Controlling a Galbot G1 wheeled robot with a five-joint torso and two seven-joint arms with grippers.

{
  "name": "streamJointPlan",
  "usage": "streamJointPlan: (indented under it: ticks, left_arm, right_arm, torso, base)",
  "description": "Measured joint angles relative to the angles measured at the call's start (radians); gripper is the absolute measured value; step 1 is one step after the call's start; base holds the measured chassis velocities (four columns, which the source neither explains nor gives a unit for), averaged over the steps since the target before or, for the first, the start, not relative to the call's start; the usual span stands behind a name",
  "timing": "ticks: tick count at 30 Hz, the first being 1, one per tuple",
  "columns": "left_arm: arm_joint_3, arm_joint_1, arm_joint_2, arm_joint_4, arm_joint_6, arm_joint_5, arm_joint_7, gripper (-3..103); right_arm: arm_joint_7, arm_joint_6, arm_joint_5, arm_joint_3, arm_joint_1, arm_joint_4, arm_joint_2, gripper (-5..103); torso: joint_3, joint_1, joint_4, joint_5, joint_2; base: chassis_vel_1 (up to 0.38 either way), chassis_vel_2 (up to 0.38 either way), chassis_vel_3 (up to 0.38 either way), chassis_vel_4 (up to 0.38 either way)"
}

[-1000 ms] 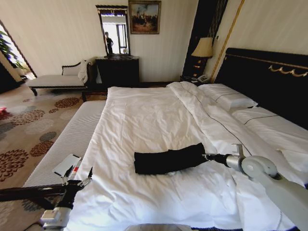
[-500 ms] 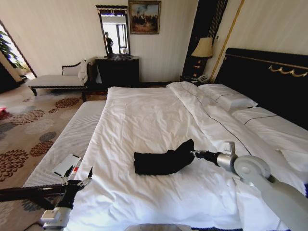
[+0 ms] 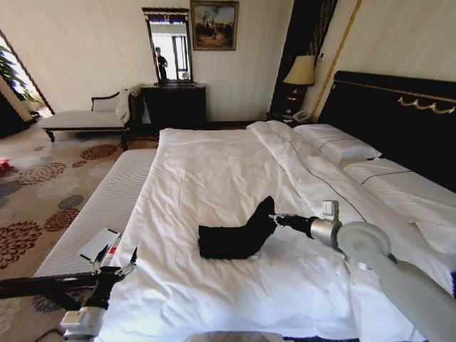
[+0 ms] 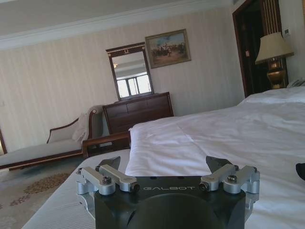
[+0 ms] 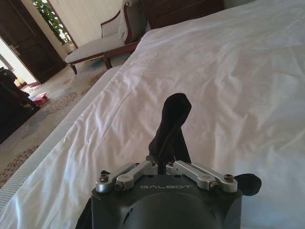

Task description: Fold the clothes on the bed.

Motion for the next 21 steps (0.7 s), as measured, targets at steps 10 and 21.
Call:
streamJointPlan:
  ticks: [10,21]
  left_arm:
    - [0.0,0.0,0.0,0.0,0.0,0.0,0.0,100]
    - [0.0,0.0,0.0,0.0,0.0,0.0,0.0,100]
  right_arm:
    - [-0.012,0.0,-0.087,-0.138,0.078,-0.017,0.054,2]
    - [-0.033,0.0,-0.192,-0.288,0.13,-0.042,0.073,2]
  torso:
    - [0.0,0.0,0.0,0.0001,0.0]
    - [0.0,0.0,-0.0002,0.0,0.0]
  base:
    - [0.0,0.0,0.0,0.0]
    - [0.0,0.0,0.0,0.0]
